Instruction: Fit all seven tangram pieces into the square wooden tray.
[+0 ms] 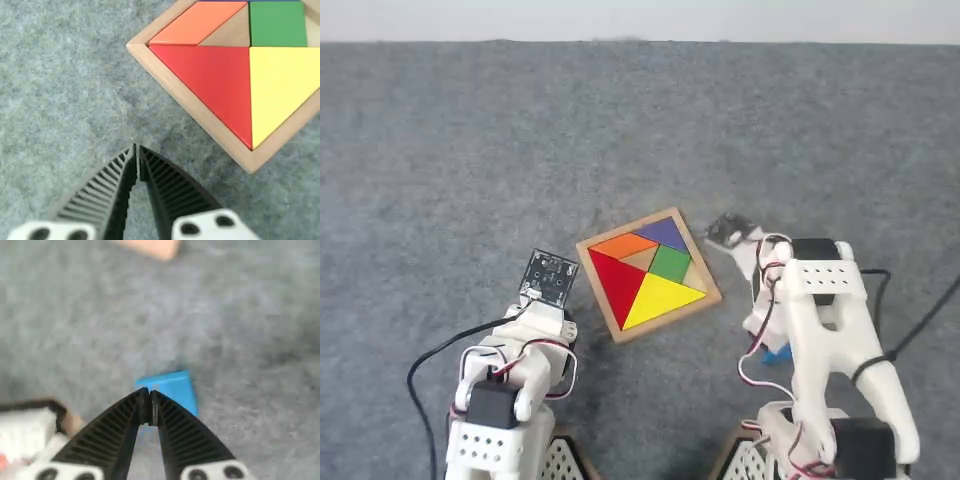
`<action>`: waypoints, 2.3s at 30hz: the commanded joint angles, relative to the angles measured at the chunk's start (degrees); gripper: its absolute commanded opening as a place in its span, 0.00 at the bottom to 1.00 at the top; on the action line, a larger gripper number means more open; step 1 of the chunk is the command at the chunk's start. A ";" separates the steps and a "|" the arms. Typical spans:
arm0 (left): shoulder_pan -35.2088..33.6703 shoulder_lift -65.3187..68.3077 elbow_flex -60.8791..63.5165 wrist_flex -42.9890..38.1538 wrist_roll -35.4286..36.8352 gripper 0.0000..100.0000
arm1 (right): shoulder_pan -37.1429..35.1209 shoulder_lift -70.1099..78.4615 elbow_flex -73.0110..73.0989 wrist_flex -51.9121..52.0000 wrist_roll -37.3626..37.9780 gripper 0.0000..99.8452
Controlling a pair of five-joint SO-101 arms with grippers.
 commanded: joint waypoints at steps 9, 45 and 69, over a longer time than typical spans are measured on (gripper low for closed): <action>-0.26 -1.23 -0.66 0.26 0.26 0.01 | 0.57 -2.51 4.57 2.07 29.36 0.18; -0.26 -1.23 -0.66 0.26 0.26 0.01 | 16.04 14.81 -1.49 -13.58 27.34 0.18; -0.26 -1.23 -0.66 0.26 0.26 0.01 | 22.37 14.11 -6.15 -21.85 9.58 0.01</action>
